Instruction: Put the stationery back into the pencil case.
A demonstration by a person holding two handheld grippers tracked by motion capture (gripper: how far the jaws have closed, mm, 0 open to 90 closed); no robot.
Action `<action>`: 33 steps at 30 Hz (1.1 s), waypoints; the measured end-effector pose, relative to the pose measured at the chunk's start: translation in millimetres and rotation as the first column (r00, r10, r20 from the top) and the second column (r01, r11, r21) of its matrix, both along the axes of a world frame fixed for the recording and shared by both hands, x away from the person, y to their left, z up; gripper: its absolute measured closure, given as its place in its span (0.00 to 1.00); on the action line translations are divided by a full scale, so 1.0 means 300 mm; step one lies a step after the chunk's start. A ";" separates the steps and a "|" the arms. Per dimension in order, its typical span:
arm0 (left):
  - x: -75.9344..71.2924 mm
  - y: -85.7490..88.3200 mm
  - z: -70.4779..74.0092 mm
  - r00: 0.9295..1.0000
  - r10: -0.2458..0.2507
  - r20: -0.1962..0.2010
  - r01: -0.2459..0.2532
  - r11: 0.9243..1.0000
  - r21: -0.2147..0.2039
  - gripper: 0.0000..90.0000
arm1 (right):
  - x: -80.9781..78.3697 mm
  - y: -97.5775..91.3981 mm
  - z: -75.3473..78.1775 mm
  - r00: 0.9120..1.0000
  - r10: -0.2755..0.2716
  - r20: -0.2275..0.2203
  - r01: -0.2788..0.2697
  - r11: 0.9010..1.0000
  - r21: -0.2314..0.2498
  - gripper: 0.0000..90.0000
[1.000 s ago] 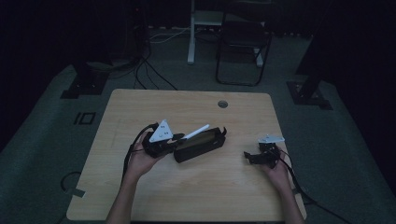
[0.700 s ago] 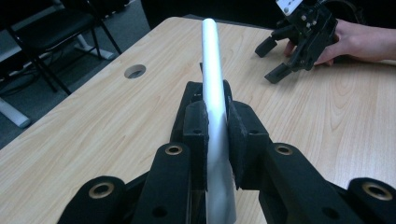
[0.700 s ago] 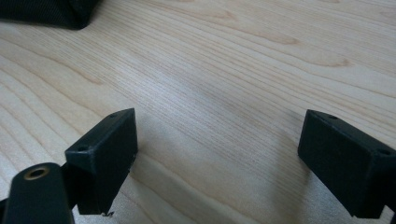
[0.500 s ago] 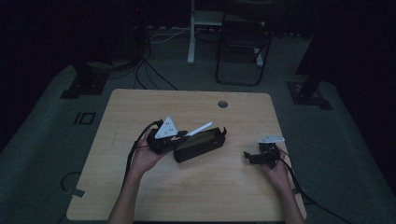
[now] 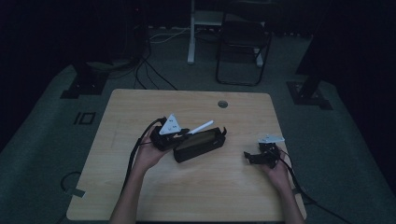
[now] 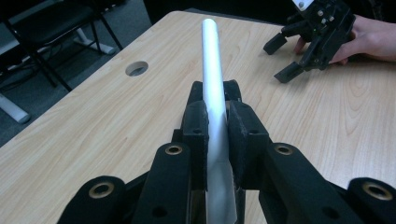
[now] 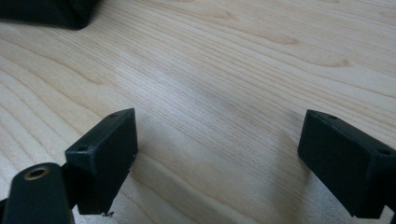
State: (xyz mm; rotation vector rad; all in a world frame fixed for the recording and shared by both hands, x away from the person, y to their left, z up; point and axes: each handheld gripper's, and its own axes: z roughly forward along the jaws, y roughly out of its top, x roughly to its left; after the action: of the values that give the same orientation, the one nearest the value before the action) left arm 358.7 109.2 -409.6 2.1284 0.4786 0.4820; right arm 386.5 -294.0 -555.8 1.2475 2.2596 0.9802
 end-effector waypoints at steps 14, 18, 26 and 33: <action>0.035 -0.009 -0.026 1.000 0.002 -0.030 -0.002 1.000 0.004 0.87 | 0.000 0.000 0.000 1.000 -0.001 -0.001 0.001 1.000 0.001 0.13; 0.047 -0.011 -0.039 0.999 0.004 -0.042 -0.004 1.000 0.004 0.87 | 0.000 0.000 0.000 1.000 -0.001 0.000 0.001 1.000 0.001 0.13; 0.064 -0.012 -0.058 0.998 0.011 -0.063 -0.011 1.000 0.009 0.87 | 0.000 0.000 0.000 1.000 -0.001 0.000 0.001 1.000 0.002 0.13; 0.074 -0.017 -0.065 0.998 0.013 -0.069 -0.012 1.000 0.013 0.87 | 0.000 0.000 0.000 1.000 -0.001 0.000 0.001 1.000 0.001 0.13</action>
State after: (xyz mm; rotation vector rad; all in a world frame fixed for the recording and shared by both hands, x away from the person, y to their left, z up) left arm 381.0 104.0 -429.3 2.1612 0.5298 0.4207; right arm 386.5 -293.9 -555.8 1.2490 2.2588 0.9813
